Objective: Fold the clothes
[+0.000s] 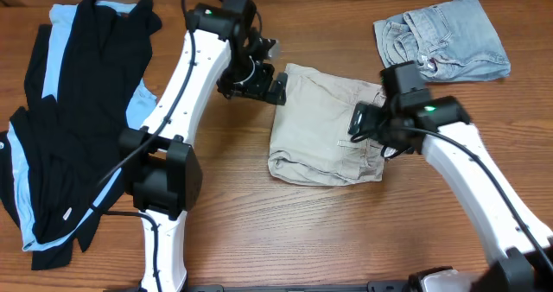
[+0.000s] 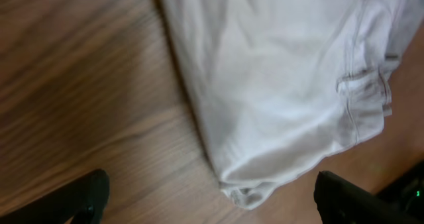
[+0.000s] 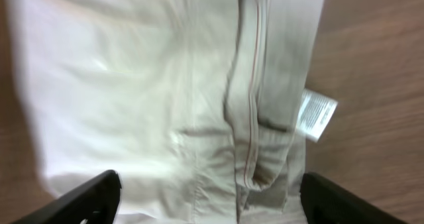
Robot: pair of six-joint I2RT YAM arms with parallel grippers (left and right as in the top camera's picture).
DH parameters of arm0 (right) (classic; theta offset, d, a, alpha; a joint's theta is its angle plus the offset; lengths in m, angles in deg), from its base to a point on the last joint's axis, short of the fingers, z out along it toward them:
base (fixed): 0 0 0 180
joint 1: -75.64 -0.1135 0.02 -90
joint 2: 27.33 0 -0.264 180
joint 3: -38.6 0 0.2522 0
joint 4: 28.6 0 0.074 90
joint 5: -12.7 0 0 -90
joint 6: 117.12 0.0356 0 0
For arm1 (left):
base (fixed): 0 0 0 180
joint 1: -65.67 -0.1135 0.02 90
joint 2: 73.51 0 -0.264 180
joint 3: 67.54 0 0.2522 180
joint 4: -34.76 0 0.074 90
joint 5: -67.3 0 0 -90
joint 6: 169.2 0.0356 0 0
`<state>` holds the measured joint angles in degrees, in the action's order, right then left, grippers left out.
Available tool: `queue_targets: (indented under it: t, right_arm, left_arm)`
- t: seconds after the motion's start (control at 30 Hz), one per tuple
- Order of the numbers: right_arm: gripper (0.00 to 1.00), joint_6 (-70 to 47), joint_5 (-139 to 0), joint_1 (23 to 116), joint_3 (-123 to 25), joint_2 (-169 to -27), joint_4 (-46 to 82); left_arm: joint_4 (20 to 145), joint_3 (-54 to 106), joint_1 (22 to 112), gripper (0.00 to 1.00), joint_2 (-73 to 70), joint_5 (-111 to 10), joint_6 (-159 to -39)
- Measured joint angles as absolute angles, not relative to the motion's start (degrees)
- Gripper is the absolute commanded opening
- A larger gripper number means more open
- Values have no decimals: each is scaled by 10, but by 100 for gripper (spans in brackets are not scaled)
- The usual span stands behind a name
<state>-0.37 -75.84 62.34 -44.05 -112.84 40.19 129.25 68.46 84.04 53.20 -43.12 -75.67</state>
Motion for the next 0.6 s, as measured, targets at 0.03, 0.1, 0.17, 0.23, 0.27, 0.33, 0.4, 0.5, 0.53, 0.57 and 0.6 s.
queue_targets:
  t: [0.03, 0.1, 0.17, 0.23, 0.27, 0.33, 0.4, 0.5, 0.53, 0.57, 0.6]
  right_arm:
    - [94, -4, -759, 631, -446, -1119, 401]
    - [97, -4, -761, 650, -448, -1108, 401]
    - [100, -9, -760, 668, -447, -1112, 402]
    - [100, -12, -758, 686, -441, -1124, 401]
    - [100, -17, -753, 694, -435, -1132, 397]
    - [100, -25, -736, 708, -420, -1151, 382]
    - [100, -37, -706, 723, -402, -1174, 357]
    - [100, -52, -654, 750, -377, -1208, 321]
    - [100, -55, -640, 758, -373, -1217, 313]
    - [100, -59, -629, 764, -370, -1226, 305]
    - [100, -62, -617, 770, -368, -1237, 296]
  left_arm:
    - [1298, 685, 848, 100, 532, -430, -750]
    - [1302, 684, 868, 100, 532, -421, -742]
    - [1301, 684, 884, 100, 532, -408, -740]
    - [1297, 684, 897, 100, 532, -391, -739]
    - [1295, 684, 901, 100, 532, -384, -739]
    - [1293, 684, 902, 100, 532, -371, -741]
    - [1293, 684, 896, 100, 532, -363, -741]
    - [1293, 684, 885, 100, 532, -354, -741]
    - [1293, 684, 883, 100, 532, -353, -741]
    - [1293, 684, 880, 100, 532, -351, -741]
    - [1293, 684, 878, 100, 532, -348, -742]
